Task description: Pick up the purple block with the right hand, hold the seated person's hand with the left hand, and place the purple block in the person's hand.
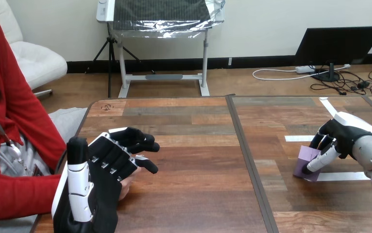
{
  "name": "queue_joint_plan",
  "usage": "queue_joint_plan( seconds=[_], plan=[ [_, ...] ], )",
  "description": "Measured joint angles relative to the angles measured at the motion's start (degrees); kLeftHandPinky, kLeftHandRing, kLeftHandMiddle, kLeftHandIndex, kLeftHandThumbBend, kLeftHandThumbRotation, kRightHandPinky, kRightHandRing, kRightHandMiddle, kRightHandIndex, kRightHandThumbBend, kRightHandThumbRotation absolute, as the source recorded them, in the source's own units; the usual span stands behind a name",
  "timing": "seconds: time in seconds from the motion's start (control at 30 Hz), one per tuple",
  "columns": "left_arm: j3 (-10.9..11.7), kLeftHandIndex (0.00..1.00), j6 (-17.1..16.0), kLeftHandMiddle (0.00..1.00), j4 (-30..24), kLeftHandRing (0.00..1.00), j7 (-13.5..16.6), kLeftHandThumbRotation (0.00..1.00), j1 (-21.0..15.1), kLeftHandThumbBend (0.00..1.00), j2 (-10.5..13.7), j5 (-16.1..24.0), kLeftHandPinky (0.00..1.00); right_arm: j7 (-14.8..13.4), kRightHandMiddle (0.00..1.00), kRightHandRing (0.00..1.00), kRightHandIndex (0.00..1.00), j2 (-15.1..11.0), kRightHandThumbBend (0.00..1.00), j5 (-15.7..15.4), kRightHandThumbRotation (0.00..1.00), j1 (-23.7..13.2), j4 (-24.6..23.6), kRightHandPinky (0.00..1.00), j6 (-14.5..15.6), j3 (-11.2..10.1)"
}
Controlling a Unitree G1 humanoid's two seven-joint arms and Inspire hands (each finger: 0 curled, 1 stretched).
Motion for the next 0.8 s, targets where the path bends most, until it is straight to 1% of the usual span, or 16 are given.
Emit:
queue_joint_plan(
  seconds=[0.17, 0.27, 0.5, 0.8],
  plan=[
    [0.0, 0.55, -0.1, 0.60, 0.0, 0.62, 0.0, 0.99, 0.0, 0.66, 0.0, 0.0, 0.44, -0.3, 0.63, 0.64, 0.53, 0.0, 0.80, 0.1, 0.00, 0.1, 0.0, 0.60, 0.0, 0.0],
    [0.0, 0.55, -0.2, 0.60, 0.0, 0.62, 0.0, 0.99, 0.0, 0.66, 0.0, 0.0, 0.44, -0.5, 0.63, 0.65, 0.53, 0.1, 0.80, 0.1, 0.00, 0.1, 0.0, 0.60, -0.1, 0.0],
    [0.1, 0.55, -0.7, 0.60, 0.0, 0.61, 0.1, 0.99, 0.0, 0.65, 0.0, 0.2, 0.43, -0.8, 0.62, 0.63, 0.52, 0.1, 0.80, 0.3, 0.00, 0.2, 0.0, 0.60, -0.3, 0.0],
    [0.4, 0.54, -2.0, 0.59, 0.0, 0.61, 0.2, 0.99, 0.0, 0.64, 0.0, 1.5, 0.42, -0.8, 0.61, 0.62, 0.52, 0.1, 0.79, 0.4, 0.00, 0.3, 0.0, 0.58, -0.7, -0.1]
  ],
)
